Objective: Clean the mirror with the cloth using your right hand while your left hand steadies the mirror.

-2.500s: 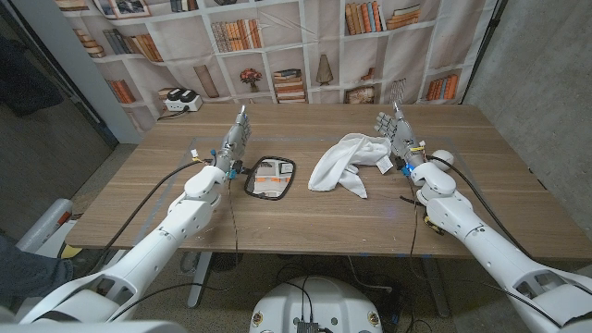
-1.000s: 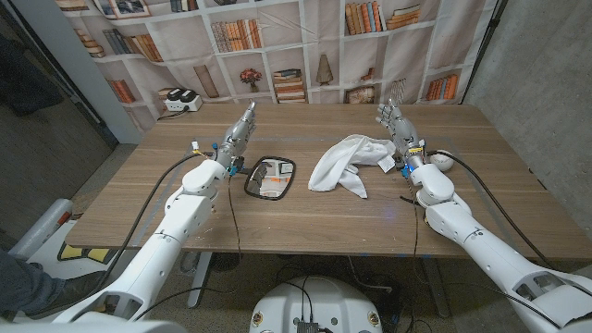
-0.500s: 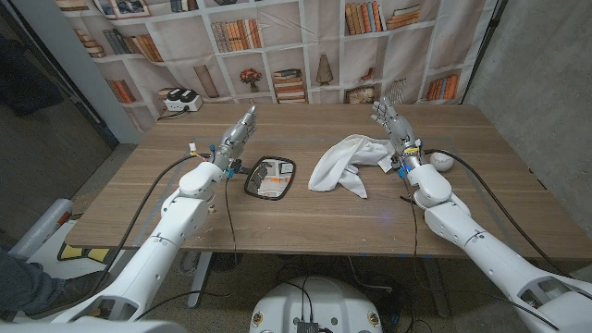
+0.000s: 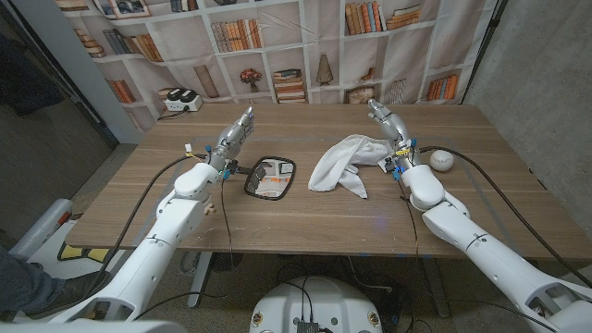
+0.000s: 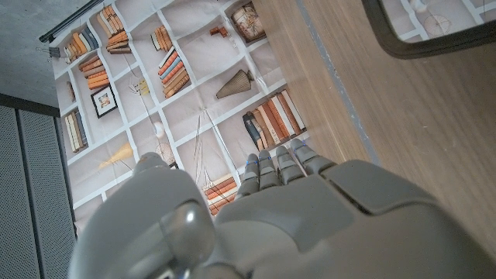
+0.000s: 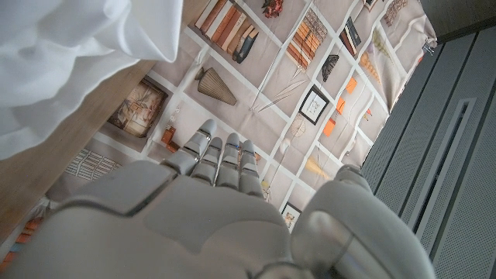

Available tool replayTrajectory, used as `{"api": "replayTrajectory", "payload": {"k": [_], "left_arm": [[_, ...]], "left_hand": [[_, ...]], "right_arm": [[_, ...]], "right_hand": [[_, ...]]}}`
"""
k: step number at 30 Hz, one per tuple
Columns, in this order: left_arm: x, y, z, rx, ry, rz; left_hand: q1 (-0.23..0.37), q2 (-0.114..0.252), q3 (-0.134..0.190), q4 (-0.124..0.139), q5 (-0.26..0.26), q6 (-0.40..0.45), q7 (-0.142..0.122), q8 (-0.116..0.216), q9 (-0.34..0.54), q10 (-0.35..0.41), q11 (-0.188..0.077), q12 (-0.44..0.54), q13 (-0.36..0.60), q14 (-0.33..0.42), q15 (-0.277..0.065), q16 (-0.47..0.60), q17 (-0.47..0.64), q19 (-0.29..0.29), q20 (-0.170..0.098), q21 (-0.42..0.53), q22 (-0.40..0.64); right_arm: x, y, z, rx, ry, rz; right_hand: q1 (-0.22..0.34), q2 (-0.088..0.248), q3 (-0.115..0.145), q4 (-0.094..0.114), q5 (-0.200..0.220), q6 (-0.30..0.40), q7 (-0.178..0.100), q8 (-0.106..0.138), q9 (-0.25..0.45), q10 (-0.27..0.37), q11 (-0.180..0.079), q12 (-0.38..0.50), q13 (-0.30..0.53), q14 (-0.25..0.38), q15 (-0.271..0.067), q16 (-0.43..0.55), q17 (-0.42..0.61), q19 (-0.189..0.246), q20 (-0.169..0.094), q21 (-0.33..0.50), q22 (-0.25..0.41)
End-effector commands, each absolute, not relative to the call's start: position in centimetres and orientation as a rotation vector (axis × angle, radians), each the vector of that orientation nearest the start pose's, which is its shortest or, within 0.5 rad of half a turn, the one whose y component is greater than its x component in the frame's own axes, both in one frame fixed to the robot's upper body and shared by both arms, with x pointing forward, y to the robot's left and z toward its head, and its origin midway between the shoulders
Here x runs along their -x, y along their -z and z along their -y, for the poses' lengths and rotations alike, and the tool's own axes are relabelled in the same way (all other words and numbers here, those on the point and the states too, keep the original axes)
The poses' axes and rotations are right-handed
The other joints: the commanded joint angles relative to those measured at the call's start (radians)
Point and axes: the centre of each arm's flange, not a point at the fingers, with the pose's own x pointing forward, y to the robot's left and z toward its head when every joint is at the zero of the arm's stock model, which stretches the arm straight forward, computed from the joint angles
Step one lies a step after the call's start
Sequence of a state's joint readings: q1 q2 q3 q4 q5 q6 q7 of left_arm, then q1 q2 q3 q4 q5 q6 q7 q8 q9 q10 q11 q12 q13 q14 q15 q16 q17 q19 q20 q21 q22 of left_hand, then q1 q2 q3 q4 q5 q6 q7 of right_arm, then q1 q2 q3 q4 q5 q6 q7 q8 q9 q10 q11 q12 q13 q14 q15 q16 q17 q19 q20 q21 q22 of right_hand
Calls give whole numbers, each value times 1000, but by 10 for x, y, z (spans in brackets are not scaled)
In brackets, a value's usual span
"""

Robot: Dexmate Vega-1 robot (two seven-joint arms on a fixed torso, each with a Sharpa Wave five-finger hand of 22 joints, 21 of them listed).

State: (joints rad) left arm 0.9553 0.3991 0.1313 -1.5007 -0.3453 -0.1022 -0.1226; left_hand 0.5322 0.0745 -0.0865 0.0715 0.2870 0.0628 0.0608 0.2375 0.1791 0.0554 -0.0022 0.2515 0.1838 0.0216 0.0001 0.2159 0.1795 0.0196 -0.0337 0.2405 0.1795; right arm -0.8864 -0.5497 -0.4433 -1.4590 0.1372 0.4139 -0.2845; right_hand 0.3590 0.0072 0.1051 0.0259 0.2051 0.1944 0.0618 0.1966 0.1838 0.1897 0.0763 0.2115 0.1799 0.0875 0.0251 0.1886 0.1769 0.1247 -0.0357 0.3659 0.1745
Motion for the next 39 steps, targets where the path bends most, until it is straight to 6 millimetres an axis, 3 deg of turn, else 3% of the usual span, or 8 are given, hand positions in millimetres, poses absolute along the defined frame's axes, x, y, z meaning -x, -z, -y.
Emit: {"api": "replayTrajectory", "payload": {"k": [1, 12, 29, 36, 39], "left_arm": [[-616, 15, -294, -184, 158, 614], [-608, 20, -299, -253, 102, 602], [-601, 23, -302, -307, 62, 603], [-598, 23, -297, -330, 47, 603], [-597, 23, -295, -335, 43, 602]], "left_hand": [[10, 3, 0, -8, -2, 14, 1, 7, 4, 11, -5, -1, 2, 7, 1, 1, 2, 4, 1, 4, 3], [33, 10, 5, -18, -6, 31, 0, 4, 4, 28, -11, -4, 2, 34, -6, 2, 2, 34, 1, 10, 4], [46, 11, 4, -24, -11, 51, -1, 2, 4, 41, -16, -9, 2, 42, -13, -3, 3, 28, 2, 3, 5], [49, 11, 3, -26, -13, 54, -2, 1, 4, 48, -18, -9, 2, 45, -16, -4, 3, 25, 2, 0, 5], [51, 11, 3, -26, -13, 56, -3, 0, 4, 49, -18, -10, 2, 46, -13, -5, 3, 21, 3, -2, 5]], "right_arm": [[-592, 6, 227, 509, 21, 870], [-587, 8, 218, 595, 63, 859], [-584, 8, 208, 766, 120, 844], [-585, 8, 203, 847, 129, 822], [-586, 9, 201, 865, 135, 816]], "right_hand": [[14, 0, 1, -8, 2, 0, -5, 5, 5, 0, -7, 0, 3, -6, -3, -4, 2, -4, -23, -5, 3], [26, 4, 5, -16, 1, -3, -3, 2, 5, -16, -4, -7, 3, -14, -3, -6, 2, -7, -22, -13, 3], [48, 15, 15, -30, 0, -12, 0, -1, 6, -33, -6, -12, 3, -21, -6, -7, 1, -5, -22, -24, 3], [67, 21, 22, -42, 1, -14, -2, -2, 6, -40, -10, -13, 3, -24, -4, -7, 1, -7, -18, -31, 2], [89, 20, 27, -60, -1, -15, -3, -1, 6, -44, -9, -12, 4, -26, -5, -7, 2, -23, -20, -48, 2]]}}
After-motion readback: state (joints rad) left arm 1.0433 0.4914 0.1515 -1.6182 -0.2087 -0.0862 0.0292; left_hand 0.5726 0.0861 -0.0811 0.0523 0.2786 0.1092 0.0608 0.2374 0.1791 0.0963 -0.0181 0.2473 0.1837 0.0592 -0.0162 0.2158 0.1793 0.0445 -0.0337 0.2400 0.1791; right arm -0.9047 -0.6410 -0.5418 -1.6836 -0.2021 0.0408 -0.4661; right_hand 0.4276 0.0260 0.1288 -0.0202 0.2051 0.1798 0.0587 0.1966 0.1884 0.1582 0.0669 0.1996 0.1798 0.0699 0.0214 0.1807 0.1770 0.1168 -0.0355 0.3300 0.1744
